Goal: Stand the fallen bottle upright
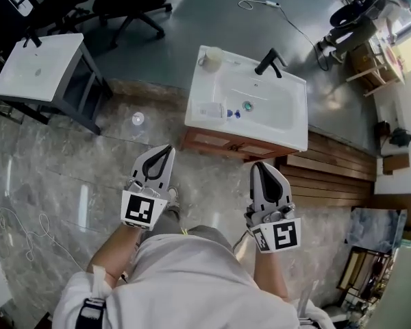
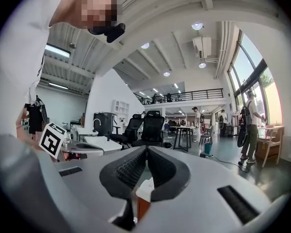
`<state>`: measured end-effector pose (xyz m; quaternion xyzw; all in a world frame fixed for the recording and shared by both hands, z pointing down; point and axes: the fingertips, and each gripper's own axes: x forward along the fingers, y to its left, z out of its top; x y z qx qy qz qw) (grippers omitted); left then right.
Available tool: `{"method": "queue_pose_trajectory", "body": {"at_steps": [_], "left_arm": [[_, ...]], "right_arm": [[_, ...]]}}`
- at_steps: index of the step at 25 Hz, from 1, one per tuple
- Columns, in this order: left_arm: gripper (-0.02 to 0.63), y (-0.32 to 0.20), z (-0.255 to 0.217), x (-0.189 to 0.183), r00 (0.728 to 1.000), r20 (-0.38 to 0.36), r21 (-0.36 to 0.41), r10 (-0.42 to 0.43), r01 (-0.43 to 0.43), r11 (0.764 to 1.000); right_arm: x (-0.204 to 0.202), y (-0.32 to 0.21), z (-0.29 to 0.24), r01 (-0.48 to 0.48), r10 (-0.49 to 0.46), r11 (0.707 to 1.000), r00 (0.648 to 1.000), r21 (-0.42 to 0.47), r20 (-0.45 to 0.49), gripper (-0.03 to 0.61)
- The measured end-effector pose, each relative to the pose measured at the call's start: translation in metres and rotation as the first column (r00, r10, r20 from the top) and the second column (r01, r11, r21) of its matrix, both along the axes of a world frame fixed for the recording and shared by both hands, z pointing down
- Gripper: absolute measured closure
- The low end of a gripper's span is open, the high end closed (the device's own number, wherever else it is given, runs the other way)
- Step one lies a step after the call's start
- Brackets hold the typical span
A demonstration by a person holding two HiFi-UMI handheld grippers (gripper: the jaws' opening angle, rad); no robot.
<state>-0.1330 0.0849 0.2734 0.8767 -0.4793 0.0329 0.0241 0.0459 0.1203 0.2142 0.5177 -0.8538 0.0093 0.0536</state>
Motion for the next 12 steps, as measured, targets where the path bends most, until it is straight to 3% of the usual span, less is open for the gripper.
{"method": "queue_pose_trajectory", "body": {"at_steps": [6, 12], "left_arm": [[0.595, -0.048, 0.013, 0.004, 0.999, -0.026, -0.023, 0.041, -0.041, 0.999], [0.595, -0.073, 0.009, 0.045, 0.991, -0.014, -0.004, 0.13, -0.13, 0.991]], "right_arm": [[0.003, -0.035, 0.014, -0.033, 0.033, 0.999, 0.999, -0.041, -0.006, 0.537], [0.032, -0.056, 0.016, -0.079, 0.08, 0.996, 0.996, -0.033, 0.025, 0.537]]}}
